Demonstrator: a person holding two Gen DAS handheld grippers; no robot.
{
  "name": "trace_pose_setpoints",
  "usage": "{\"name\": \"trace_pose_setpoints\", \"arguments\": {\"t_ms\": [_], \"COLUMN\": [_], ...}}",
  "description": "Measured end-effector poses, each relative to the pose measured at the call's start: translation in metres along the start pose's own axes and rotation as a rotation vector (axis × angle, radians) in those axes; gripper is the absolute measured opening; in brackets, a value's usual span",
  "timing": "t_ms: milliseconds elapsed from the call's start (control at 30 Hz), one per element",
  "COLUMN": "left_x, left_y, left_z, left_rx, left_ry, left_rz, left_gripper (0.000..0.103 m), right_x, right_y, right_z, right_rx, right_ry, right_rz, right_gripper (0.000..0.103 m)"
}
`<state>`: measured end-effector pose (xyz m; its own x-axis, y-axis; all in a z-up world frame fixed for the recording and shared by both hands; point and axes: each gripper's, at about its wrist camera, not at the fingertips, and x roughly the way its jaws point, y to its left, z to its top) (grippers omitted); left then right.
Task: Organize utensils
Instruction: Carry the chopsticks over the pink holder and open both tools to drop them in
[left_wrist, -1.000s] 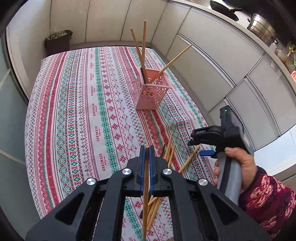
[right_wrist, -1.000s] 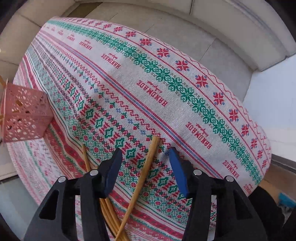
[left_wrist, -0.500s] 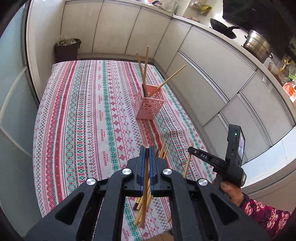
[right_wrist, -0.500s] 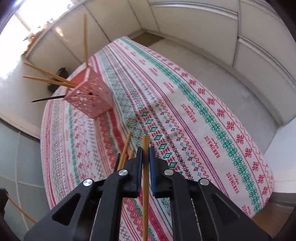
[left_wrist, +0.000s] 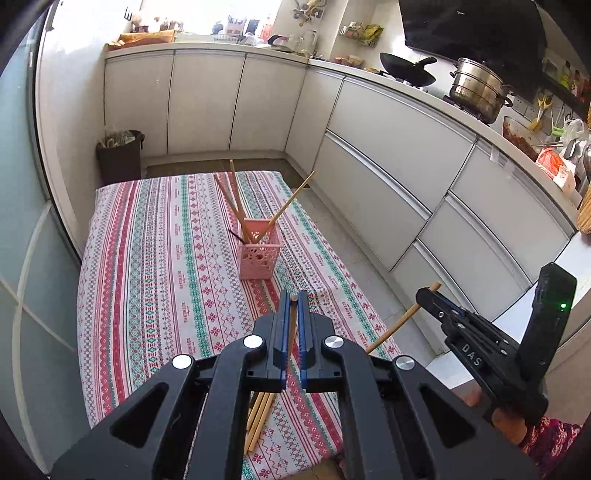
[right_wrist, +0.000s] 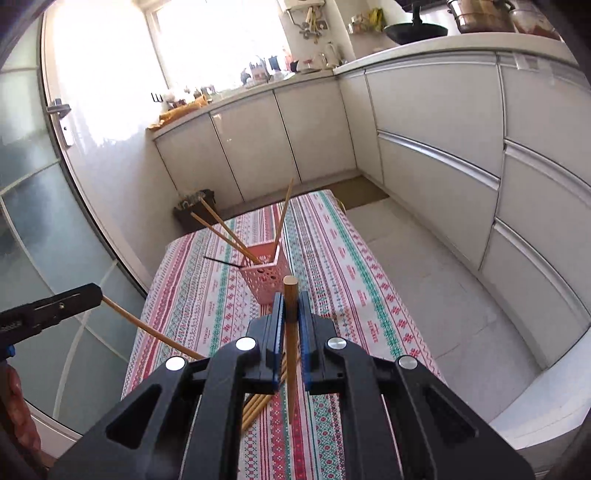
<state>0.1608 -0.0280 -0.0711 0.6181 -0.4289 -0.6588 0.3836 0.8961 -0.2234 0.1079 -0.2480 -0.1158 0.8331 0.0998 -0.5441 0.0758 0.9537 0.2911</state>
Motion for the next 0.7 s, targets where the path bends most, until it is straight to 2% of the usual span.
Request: {"name": "trace_pose_setpoints", "arguments": {"t_ms": [333, 500, 700], "left_x": [0.005, 0.011, 0.037], "left_y": [-0.014, -0.017, -0.016], "left_z": [0.083, 0.125, 0.161], "left_rx": [0.030, 0.035, 0.039], "left_ry": [-0.106, -0.176, -0.236], "left_rz": [0.040, 0.069, 0.125], "left_gripper": [0.003, 0.003, 0.003], "right_x": [-0.026, -0.029, -0.006], "right_y": [-0.007, -0.013, -0.012], "right_z": [0.102, 0.136, 0.159], "right_rx": [0.027, 0.028, 0.027], "right_ry": [-0.195, -0.251, -0.272], "right_rz": [0.048, 0.047, 0.057], "right_gripper": [0.008, 0.008, 0.008]}}
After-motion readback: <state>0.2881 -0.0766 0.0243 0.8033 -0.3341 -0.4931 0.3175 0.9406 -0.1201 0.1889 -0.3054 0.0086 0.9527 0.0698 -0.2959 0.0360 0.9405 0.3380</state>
